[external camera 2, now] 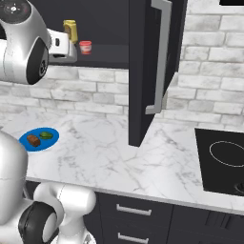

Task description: Pick the avocado and bread from the counter and place them on the plate. Then pick the jam from the cabinet and place it next to the plate. Lastly close the cabinet door.

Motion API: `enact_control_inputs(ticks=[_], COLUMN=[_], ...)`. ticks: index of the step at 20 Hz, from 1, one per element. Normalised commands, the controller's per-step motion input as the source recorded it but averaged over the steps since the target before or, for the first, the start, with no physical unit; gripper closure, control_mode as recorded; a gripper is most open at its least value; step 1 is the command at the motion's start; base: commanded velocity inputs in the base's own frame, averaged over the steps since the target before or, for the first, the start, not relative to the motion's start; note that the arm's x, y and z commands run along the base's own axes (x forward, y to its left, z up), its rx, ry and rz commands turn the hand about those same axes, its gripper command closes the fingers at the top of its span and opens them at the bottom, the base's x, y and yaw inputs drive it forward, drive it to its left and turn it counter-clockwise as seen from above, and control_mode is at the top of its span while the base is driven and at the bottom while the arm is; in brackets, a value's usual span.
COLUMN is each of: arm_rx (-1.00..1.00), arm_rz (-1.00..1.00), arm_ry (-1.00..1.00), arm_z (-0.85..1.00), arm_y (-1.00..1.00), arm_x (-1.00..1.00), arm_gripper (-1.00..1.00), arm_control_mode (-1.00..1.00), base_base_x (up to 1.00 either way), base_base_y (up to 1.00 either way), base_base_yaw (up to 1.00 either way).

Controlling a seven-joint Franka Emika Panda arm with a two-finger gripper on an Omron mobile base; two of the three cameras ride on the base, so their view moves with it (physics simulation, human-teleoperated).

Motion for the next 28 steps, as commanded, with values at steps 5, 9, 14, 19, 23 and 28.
enact_control_inputs(ticks=[5, 9, 14, 19, 23, 28], arm_rx=[0.00, 0.00, 0.00, 0.00, 0.00, -0.02], arm_rz=[0.00, 0.00, -0.01, -0.03, -0.04, -0.03], arm_ry=[0.00, 0.00, 0.01, 0.01, 0.02, 0.05], arm_z=[0.00, 0.00, 0.00, 0.00, 0.00, -0.04], arm_y=[0.00, 0.00, 0.00, 0.00, 0.00, 0.00], arm_x=[0.31, 0.26, 0.25, 0.17, 0.18, 0.24], arm_gripper=[-1.00, -1.00, -1.00, -1.00, -1.00, -1.00], arm_control_mode=[-1.00, -1.00, -1.00, -1.00, -1.00, -1.00], base_base_x=[0.00, 0.00, 0.00, 0.00, 0.00, 0.00], base_base_y=[0.00, 0.00, 0.00, 0.00, 0.00, 0.00], base_base_yaw=[0.00, 0.00, 0.00, 0.00, 0.00, 0.00])
